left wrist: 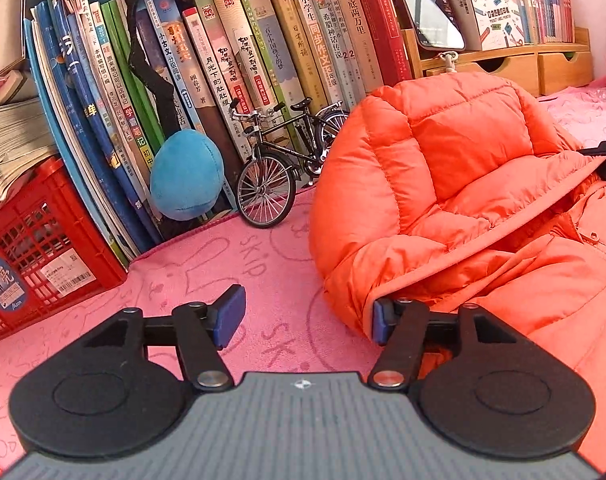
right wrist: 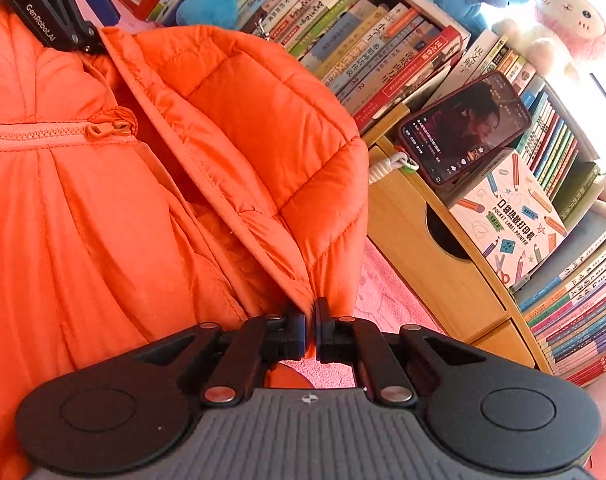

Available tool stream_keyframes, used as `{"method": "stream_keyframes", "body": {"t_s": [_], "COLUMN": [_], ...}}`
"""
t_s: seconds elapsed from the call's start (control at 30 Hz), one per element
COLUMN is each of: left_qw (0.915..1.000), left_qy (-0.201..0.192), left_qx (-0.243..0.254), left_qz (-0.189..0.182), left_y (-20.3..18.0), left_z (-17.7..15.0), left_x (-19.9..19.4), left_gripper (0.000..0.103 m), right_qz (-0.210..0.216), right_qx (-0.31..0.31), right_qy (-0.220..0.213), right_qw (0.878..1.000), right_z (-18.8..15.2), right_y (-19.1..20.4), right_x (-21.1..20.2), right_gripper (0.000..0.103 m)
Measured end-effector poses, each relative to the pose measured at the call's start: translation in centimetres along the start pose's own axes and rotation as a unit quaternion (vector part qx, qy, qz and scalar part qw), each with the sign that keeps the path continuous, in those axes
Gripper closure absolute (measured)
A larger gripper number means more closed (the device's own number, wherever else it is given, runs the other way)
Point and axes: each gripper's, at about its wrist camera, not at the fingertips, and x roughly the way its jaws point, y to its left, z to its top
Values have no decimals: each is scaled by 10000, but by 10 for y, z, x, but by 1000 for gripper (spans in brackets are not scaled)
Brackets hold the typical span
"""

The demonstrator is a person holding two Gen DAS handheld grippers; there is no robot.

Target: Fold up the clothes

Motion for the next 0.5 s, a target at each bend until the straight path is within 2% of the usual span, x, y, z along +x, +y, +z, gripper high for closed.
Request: {"method": "stream_keyframes", "body": {"t_s": [0.13,0.2,0.23,0.27,0.37,0.43,0.5], "left_qw": [10000,10000,10000,10000,10000,10000,10000], "left_qy": [12,-4,-7,-10,-3,-7,-21], "left_qx": [-62,-3,7,16,-28,-22,34], "left_qz": [-56,-13,-5,3,-32,-26,7], "left_y": [1,-1,-1,-2,1,1,-1], "left_z": [2,1,1,1,1,1,1], "left_x": [2,1,1,1,1,1,0], "left_gripper": [42,42,42,42,42,42,43], "right_qz": [49,138,176,203,357,742,999], "right_qx": [-92,-94,-73,21,460,799,1075], "right_qy": [-80,-98,-108,-142,-378,-471,-520], "right_qw": [9999,9998,9998,9997,9976,9929,9878], "right_z": [2,7,10,13,20,22,24], "right_y": [2,1,-1,-5,-24,-39,-49], "right_x": [1,-5,-9,-16,-40,-55,-69], "right_gripper": [94,86,73,51,13,8,8]}}
